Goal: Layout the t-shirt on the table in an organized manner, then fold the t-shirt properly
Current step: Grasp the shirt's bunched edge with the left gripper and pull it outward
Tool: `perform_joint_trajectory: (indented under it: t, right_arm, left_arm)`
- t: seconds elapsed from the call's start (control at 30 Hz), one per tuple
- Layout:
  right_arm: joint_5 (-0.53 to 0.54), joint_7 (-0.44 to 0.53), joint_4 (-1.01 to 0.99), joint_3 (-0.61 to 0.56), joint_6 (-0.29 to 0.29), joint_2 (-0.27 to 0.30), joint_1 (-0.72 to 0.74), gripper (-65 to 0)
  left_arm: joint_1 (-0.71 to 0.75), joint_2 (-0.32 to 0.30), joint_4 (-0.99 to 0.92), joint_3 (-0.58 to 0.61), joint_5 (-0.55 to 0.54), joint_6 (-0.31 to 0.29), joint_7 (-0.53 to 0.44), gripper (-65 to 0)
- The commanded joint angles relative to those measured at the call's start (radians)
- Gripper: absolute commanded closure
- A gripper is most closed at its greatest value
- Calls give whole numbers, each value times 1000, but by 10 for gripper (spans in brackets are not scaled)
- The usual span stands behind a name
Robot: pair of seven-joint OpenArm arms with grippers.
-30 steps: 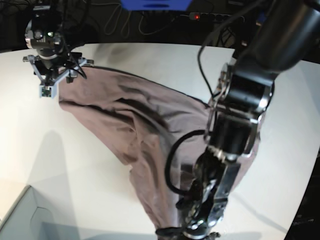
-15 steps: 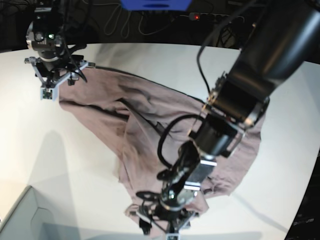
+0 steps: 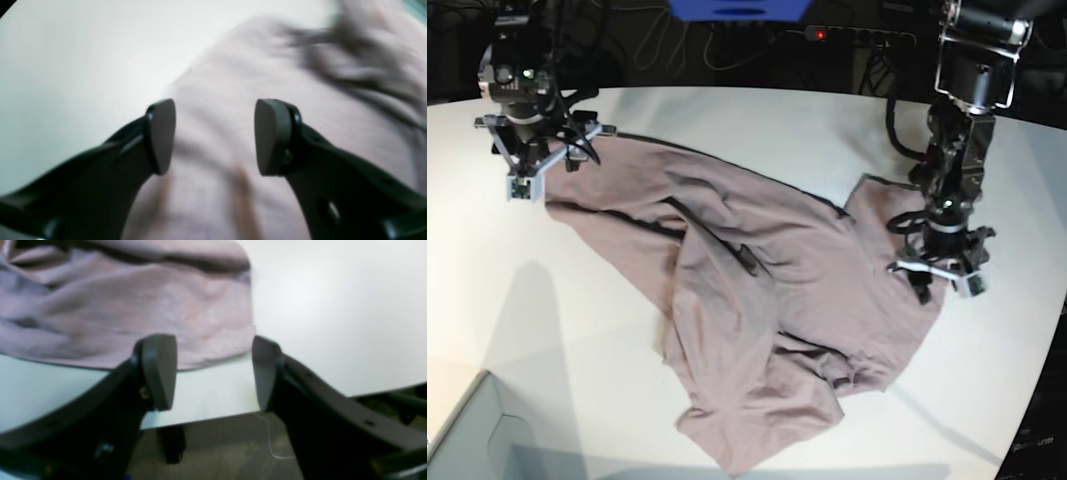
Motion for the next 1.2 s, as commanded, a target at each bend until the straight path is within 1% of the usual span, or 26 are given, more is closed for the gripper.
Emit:
perform_joint_trajectory:
  t: [0.0, 0.1, 0.2, 0.3, 0.4, 0.43, 0.47, 0.53, 0.57, 0.6, 0.63, 0.67, 0.73, 0.77, 0.83, 0.87, 0.93, 1.0, 1.07, 1.17]
  right_arm:
    - [-4, 20, 17, 0, 6, 2, 1, -373]
    - [-4, 19, 18, 0, 6, 2, 1, -373]
    - [-4, 17, 18, 0, 6, 2, -1, -373]
    - [-4, 17, 18, 0, 6, 2, -1, -373]
    - [-4, 17, 18, 0, 6, 2, -1, -373]
    - [-4, 17, 18, 0, 6, 0, -1, -373]
    - [-4, 17, 18, 0, 6, 0, -4, -372]
    - [-4, 17, 15, 0, 6, 0, -5, -371]
    - [-4, 17, 15, 0, 6, 0, -5, -371]
    - [-4, 17, 15, 0, 6, 0, -5, -371]
    - [-4, 17, 15, 0, 6, 0, -7, -371]
    - [-4, 17, 15, 0, 6, 0, -7, -371]
    - [-4, 17, 15, 6, 6, 0, -7, -372]
    - [-4, 17, 11, 8, 6, 0, -7, -372]
    - [-4, 20, -8, 8, 6, 2, -5, -372]
    - [-4, 19, -25, 8, 6, 2, -2, -372]
    - [-4, 25, -66, 8, 6, 3, 1, -372]
    - [-4, 27, -98, 5, 6, 20, 1, -372]
    - [-4, 28, -117, 5, 6, 23, 10, -372]
    - [-4, 28, -153, 8, 6, 25, 33, -372]
  left_arm:
    - [-18, -13, 5, -29, 2, -10, -34, -367]
    - [3, -15, -42, -55, 2, -11, -34, -367]
    - [-3, -15, -134, -55, 2, -11, -34, -367]
    - [-54, -7, -229, -49, 6, -13, -35, -366]
    - [-84, 16, -275, -49, 9, -13, -34, -355]
    - [-86, 16, -279, -49, 9, -13, -34, -326]
    - [-86, 16, -279, -49, 9, -13, -34, -281]
    - [-87, 16, -279, -49, 3, -13, -34, -135]
    - [-87, 16, -279, -49, 3, -13, -34, -38]
    - [-87, 16, -279, -49, 2, -13, -34, 0]
    - [-86, 16, -279, -49, 2, -13, -34, 0]
    - [-84, 16, -277, -54, 2, -13, -34, -21]
    - [-75, 11, -256, -57, 2, -13, -34, 0]
    - [-49, 11, -236, -57, 0, -13, -34, 0]
    - [2, 5, -153, -60, 0, -13, -35, 0]
    - [34, -9, -99, -66, 0, -11, -35, 0]
    - [111, -18, 13, -104, 0, -10, -35, 0]
    - [183, -16, 111, -163, 0, -10, -34, 0]
    - [249, -9, 179, -218, 0, -10, -34, 0]
    - [330, 8, 229, -304, 0, -11, -35, 0]
